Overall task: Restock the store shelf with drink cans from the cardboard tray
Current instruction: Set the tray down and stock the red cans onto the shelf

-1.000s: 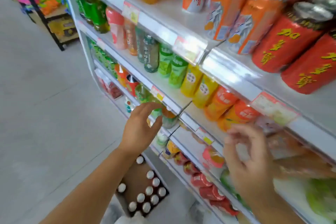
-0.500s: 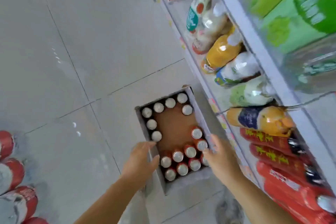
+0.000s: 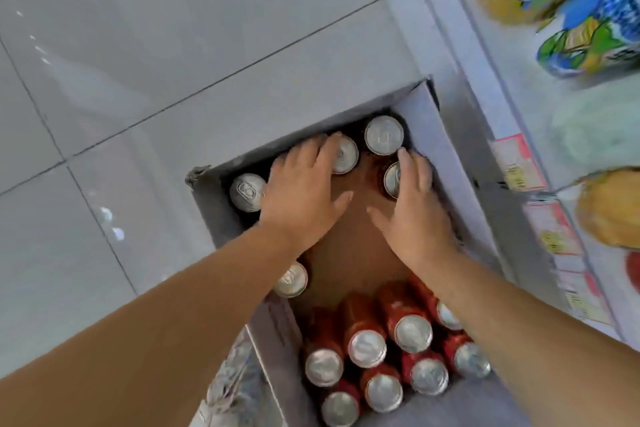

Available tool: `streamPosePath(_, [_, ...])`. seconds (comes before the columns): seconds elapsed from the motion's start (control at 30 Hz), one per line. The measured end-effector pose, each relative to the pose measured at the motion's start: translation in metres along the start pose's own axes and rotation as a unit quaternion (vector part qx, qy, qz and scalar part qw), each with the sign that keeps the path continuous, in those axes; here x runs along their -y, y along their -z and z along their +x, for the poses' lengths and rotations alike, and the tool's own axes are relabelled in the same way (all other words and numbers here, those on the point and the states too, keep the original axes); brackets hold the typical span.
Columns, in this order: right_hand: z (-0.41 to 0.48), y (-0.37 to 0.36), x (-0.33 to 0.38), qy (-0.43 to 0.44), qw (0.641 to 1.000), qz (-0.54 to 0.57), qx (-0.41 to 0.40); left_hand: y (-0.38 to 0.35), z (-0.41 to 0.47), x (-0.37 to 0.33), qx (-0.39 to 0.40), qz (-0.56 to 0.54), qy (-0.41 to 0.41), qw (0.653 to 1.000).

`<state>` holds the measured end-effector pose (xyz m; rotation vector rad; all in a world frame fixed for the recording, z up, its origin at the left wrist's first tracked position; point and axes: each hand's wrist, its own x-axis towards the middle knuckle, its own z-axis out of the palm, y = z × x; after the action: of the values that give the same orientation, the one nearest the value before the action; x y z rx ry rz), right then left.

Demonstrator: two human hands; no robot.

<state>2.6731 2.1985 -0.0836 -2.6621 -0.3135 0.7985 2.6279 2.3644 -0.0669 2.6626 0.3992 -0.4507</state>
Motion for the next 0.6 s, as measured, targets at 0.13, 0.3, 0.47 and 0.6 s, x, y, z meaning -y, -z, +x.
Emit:
streamPosePath(0.13, [0.009, -0.011, 0.003, -0.018, 0.997, -0.009, -0.069, -0.029, 0.014, -0.003, -0.075, 0.125, 0.02, 0.989])
streamPosePath(0.3, [0.006, -0.007, -0.003, 0.01, 0.998, -0.006, -0.063, -0.04, 0.017, 0.003, -0.132, 0.098, 0.01, 0.986])
streamPosePath(0.47, [-0.037, 0.042, 0.006, 0.046, 0.996, 0.016, -0.079, 0.011, -0.022, 0.003, 0.034, -0.071, -0.019, 0.997])
streamPosePath(0.6, [-0.105, 0.121, 0.037, 0.005, 0.99, 0.123, -0.074, 0.093, -0.088, -0.025, 0.054, -0.201, 0.032, 0.978])
